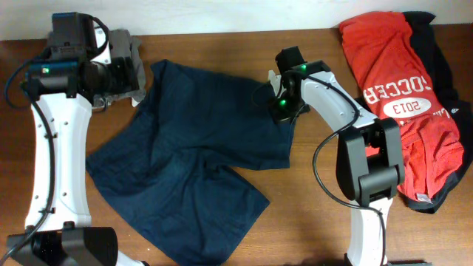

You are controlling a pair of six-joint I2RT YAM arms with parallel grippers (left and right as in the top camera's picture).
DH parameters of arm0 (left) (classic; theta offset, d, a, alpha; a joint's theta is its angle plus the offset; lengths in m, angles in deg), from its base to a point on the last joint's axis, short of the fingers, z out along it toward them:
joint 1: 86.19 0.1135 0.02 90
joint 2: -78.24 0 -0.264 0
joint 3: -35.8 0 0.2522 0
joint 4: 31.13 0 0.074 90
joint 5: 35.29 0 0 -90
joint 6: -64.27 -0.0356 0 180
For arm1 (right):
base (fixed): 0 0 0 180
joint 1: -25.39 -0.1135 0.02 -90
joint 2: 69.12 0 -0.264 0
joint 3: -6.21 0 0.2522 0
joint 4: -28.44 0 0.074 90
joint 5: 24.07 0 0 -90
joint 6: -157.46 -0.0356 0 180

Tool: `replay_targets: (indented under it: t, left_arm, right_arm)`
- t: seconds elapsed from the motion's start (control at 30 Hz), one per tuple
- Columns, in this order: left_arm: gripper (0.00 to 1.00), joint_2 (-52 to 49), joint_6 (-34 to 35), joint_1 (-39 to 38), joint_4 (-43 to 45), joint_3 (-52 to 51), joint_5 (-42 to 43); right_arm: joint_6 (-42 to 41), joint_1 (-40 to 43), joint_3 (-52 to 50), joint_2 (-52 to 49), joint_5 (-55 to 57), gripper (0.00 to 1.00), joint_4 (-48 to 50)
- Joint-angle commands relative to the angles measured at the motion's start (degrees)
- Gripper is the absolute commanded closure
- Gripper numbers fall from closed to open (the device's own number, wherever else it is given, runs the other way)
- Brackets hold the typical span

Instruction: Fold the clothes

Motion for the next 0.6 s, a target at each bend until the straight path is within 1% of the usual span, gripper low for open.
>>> replay_targets:
  t: [0.0, 0.27, 0.57]
  left_arm:
    - [0.26, 0.02, 0.09, -0.42, 1.36, 0.02, 1.18]
    - [0.26, 0.02, 0.07, -1.77, 3.76, 0.02, 1.14]
    - [0.25, 0.0, -0.13, -2.69, 5.22, 0.0, 0.94]
  right_arm:
    - [1.16, -1.36, 0.68, -3.67, 1.68, 0.96, 0.15]
    - [1.29, -1.68, 0.68, -7.41, 2.58, 0.96, 0.55]
    - [2.27, 0.22, 0.68, -10.32, 6.67, 0.96, 5.51]
